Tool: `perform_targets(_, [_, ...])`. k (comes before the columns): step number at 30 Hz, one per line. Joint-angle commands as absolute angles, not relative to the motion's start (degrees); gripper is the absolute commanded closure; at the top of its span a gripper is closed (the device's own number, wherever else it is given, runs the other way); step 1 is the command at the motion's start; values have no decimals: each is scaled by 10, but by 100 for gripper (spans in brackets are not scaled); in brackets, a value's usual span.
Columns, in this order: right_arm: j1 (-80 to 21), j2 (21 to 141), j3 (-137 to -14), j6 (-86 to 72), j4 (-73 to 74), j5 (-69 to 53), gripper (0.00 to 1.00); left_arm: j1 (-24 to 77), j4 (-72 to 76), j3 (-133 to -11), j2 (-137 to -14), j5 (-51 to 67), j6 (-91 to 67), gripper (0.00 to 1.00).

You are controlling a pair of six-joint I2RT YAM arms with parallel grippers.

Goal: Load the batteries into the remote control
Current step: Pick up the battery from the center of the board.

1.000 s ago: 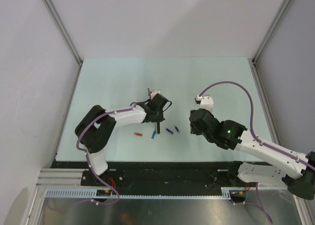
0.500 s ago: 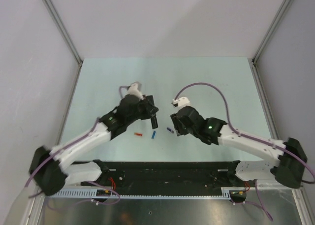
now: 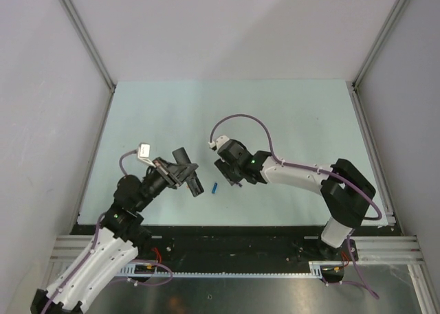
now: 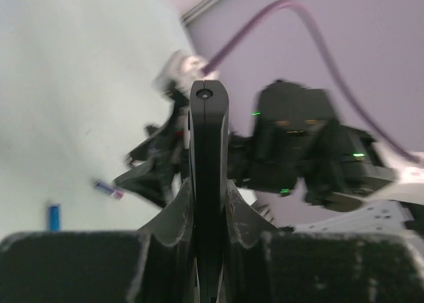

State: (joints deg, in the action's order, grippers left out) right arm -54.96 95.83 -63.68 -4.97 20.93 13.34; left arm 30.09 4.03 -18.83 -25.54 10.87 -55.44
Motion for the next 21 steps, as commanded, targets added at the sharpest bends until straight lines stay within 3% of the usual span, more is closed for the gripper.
perform_targets(1, [-539, 997, -690, -2, 202, 98, 51, 290, 99, -181, -221, 154, -590, 100])
perform_targets(7, [-534, 1034, -711, 17, 241, 72, 57, 289, 112, -159, -212, 156, -600, 100])
perform_targets(21, [-521, 1070, -710, 25, 248, 51, 59, 290, 126, -155, -236, 164, -594, 100])
